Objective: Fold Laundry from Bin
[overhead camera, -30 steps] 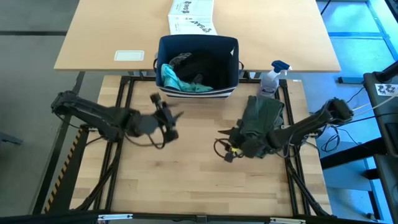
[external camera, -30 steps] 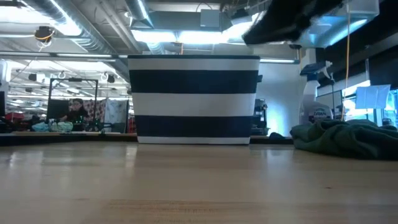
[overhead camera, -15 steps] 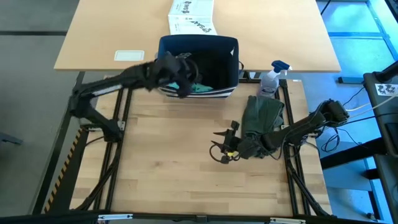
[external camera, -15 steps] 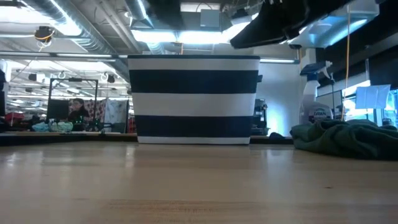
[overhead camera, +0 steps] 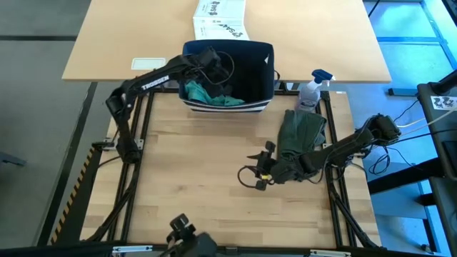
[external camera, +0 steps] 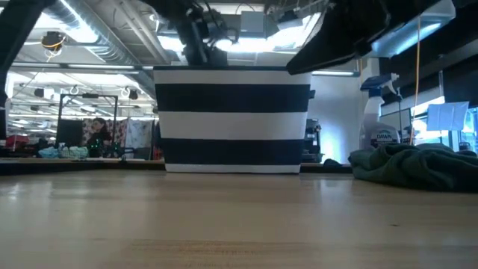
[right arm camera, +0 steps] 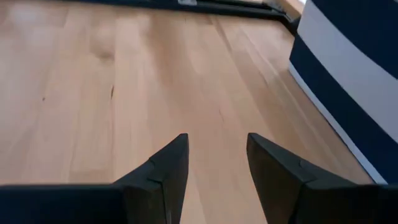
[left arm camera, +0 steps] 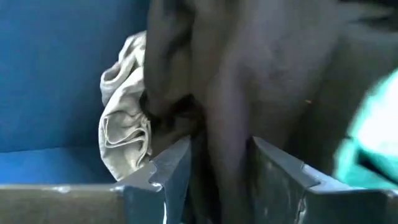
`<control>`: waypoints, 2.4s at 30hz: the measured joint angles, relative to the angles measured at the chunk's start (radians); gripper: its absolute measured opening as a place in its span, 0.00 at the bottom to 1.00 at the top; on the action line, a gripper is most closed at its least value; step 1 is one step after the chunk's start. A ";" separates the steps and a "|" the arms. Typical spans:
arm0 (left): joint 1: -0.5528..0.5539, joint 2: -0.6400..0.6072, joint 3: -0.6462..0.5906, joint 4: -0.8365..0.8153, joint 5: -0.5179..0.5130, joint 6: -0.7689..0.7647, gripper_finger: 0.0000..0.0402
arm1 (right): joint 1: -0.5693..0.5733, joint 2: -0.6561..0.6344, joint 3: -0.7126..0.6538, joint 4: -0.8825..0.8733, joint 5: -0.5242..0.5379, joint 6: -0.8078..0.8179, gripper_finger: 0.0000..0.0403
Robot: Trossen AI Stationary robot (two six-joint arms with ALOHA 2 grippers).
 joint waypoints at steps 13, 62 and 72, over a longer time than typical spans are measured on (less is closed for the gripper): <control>-0.023 -0.036 0.000 0.058 -0.047 0.159 0.02 | 0.000 0.000 0.000 -0.028 0.027 0.008 0.41; -0.464 -0.593 0.384 0.704 0.585 -0.014 0.03 | -0.001 0.000 0.000 -0.032 0.062 0.015 0.41; -0.555 -0.474 0.252 0.085 0.424 0.021 0.03 | 0.000 0.000 0.000 -0.041 0.062 0.023 0.41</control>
